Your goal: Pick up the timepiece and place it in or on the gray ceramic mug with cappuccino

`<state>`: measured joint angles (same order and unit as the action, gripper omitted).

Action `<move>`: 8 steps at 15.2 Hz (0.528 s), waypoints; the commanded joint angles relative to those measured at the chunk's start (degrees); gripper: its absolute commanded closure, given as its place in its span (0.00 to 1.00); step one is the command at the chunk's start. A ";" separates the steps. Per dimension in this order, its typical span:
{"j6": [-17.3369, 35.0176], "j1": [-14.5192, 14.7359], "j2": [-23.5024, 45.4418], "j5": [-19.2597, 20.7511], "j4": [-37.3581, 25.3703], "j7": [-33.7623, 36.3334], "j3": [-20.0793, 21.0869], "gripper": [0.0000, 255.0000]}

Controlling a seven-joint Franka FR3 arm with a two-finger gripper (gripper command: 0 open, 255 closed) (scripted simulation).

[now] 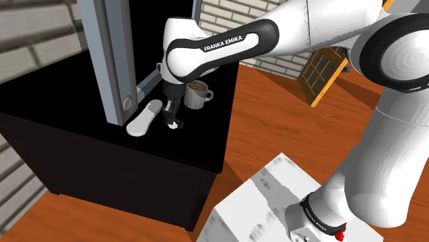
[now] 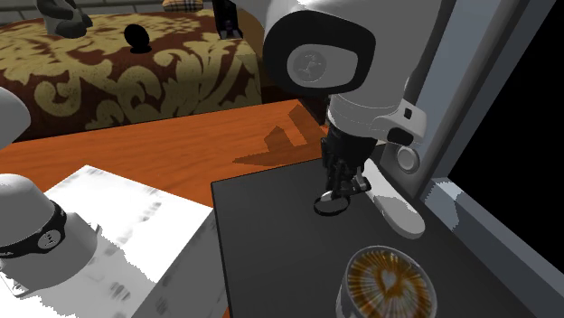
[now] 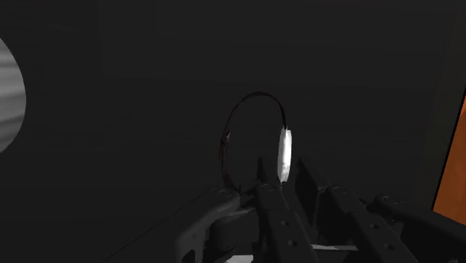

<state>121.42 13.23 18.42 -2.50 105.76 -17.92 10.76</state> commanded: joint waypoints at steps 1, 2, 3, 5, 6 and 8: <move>0.00 0.00 0.00 0.00 0.00 0.00 0.00 1.00; 0.00 0.00 0.00 0.00 0.00 0.00 0.00 1.00; 0.00 0.00 0.00 0.00 0.00 0.00 0.00 1.00; 0.01 0.00 -0.01 0.00 0.01 0.00 0.00 1.00; 0.01 0.00 -0.01 0.00 0.02 0.00 0.00 1.00; -0.65 -0.02 -0.35 -0.05 -0.30 0.01 0.02 1.00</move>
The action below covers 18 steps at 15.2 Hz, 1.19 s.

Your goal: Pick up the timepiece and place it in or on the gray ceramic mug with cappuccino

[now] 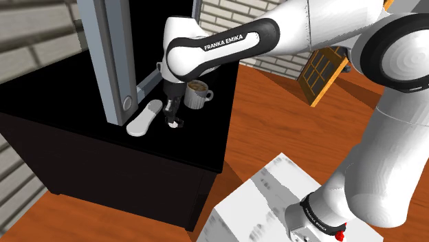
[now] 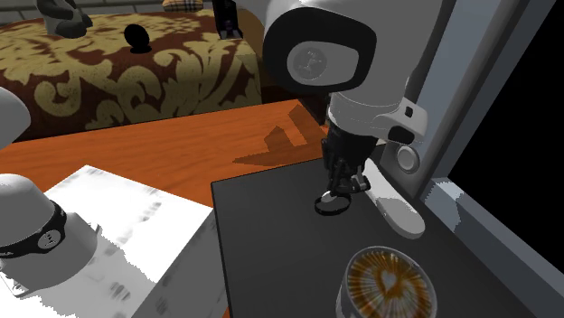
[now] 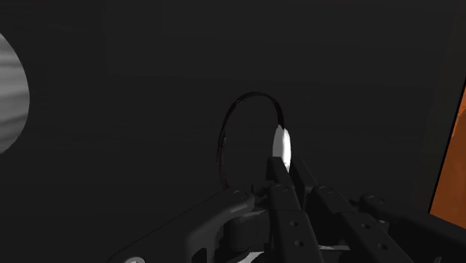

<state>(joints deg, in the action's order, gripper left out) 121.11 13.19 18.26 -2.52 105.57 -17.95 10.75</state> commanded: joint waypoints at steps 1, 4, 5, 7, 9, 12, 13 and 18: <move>-0.99 0.00 -0.54 -0.08 -0.44 0.06 0.05 1.00; -3.01 -0.06 -1.48 -0.21 -1.52 0.11 0.11 1.00; -3.68 -0.08 -1.78 -0.25 -1.90 0.13 0.12 1.00; -5.04 -0.12 -2.35 -0.32 -2.70 0.18 0.15 1.00; -6.42 -0.15 -2.87 -0.39 -3.56 0.23 0.17 1.00; -8.50 -0.19 -3.58 -0.47 -4.95 0.31 0.21 1.00; -9.20 -0.20 -3.79 -0.50 -5.44 0.34 0.22 1.00; -12.75 -0.24 -4.69 -0.60 -8.11 0.52 0.26 1.00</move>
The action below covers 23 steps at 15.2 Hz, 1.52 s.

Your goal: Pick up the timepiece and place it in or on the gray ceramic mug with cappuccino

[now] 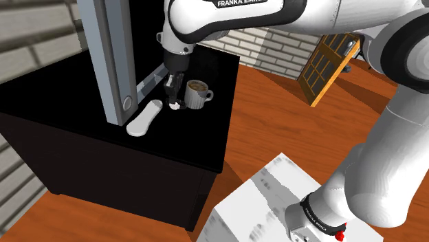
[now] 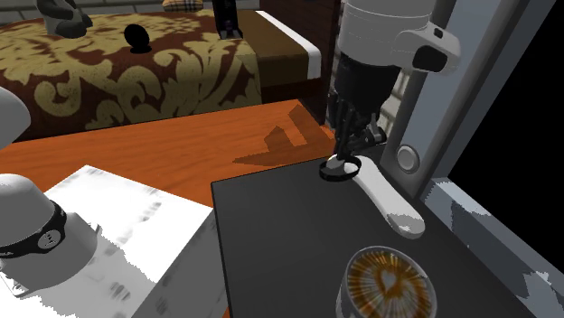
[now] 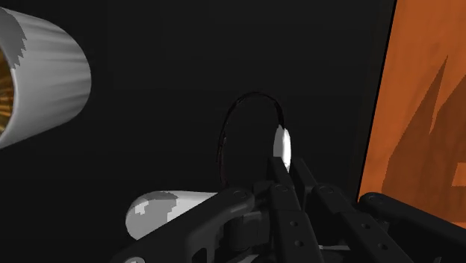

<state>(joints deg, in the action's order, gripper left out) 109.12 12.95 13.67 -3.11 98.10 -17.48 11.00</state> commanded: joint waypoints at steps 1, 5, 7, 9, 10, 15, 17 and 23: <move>-1.49 -0.01 -0.25 -0.02 -1.22 0.08 0.01 1.00; -4.41 -0.02 -0.70 -0.06 -3.69 0.26 0.04 1.00; -5.89 -0.02 -0.86 -0.06 -5.03 0.35 0.05 1.00; -7.39 -0.01 -0.96 -0.06 -6.43 0.46 0.06 1.00; -8.14 -0.01 -0.99 -0.06 -7.16 0.51 0.07 1.00; -11.51 -0.72 -0.83 -0.05 -10.59 -0.47 -0.38 1.00; -12.51 -2.20 -0.36 -0.06 -11.87 -2.85 -1.33 1.00; -16.09 -6.58 2.55 0.07 -17.79 -9.73 -4.01 1.00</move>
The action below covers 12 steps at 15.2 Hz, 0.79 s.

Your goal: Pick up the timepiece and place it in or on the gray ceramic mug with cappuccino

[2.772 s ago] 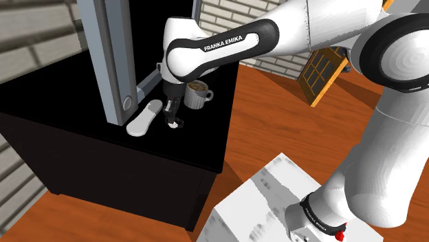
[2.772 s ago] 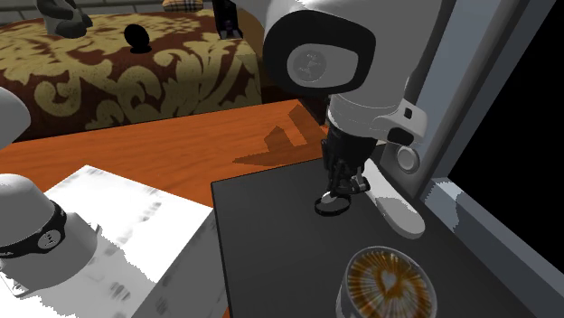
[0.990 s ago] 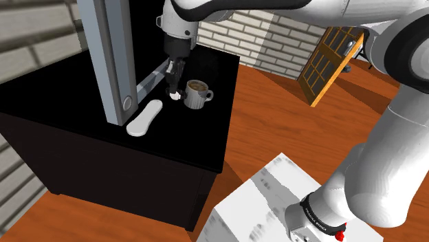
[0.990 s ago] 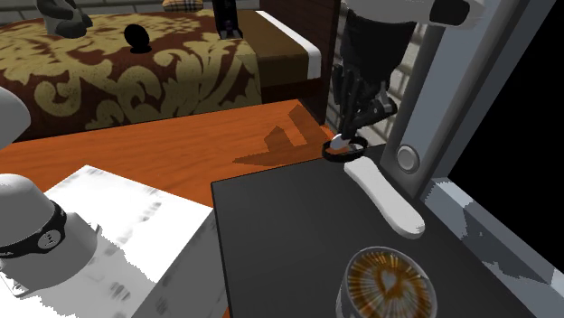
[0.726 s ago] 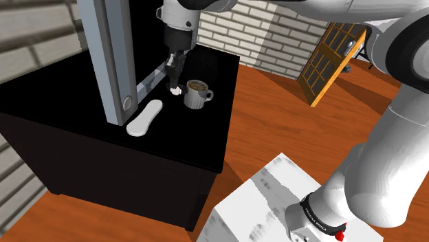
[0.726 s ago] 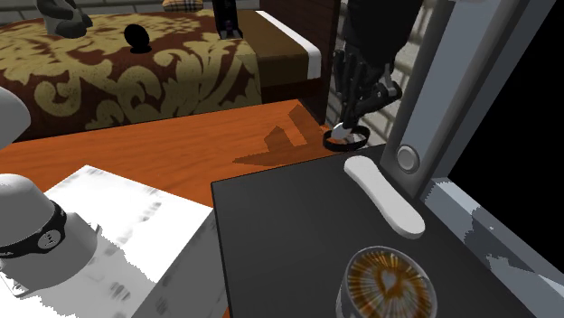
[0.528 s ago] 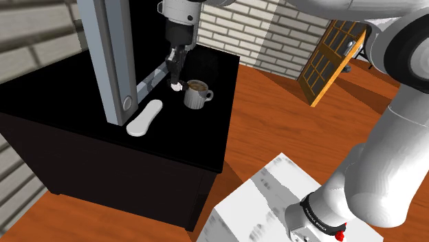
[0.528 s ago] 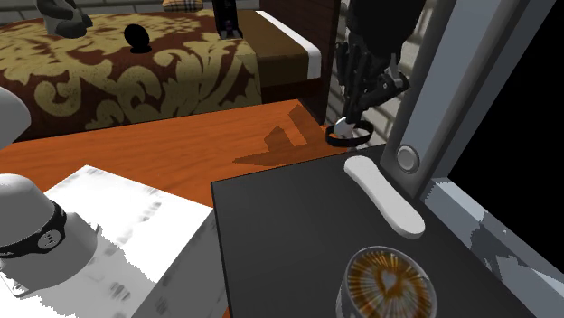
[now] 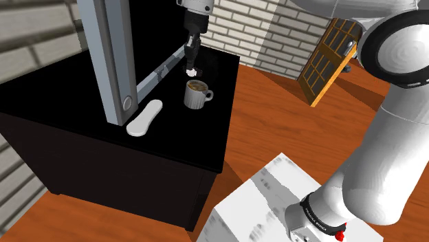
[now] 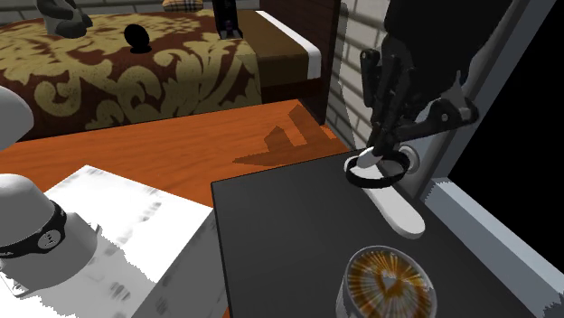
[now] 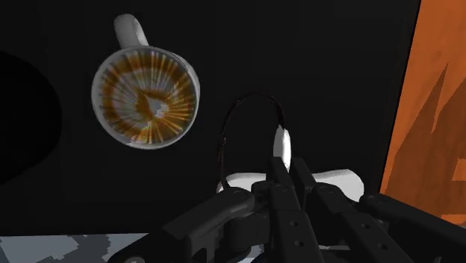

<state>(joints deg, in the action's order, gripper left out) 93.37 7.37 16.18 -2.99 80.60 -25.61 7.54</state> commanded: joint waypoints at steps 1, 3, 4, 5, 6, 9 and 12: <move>-1.05 -1.71 0.76 -0.03 -1.61 -2.70 -0.97 1.00; -2.56 -3.15 2.42 0.04 -4.62 -4.89 -1.78 1.00; -3.39 -3.86 3.37 0.07 -6.31 -5.96 -2.17 1.00; -4.26 -4.58 4.40 0.10 -8.14 -7.02 -2.55 1.00; -5.18 -5.28 5.51 0.13 -10.08 -8.04 -2.91 1.00; -2.55 -5.33 4.90 0.09 -6.84 -8.22 -2.91 1.00; -0.05 -5.37 4.53 0.05 -3.96 -8.39 -2.93 1.00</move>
<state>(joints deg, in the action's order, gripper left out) 92.33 2.05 20.89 -2.91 75.47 -33.88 4.63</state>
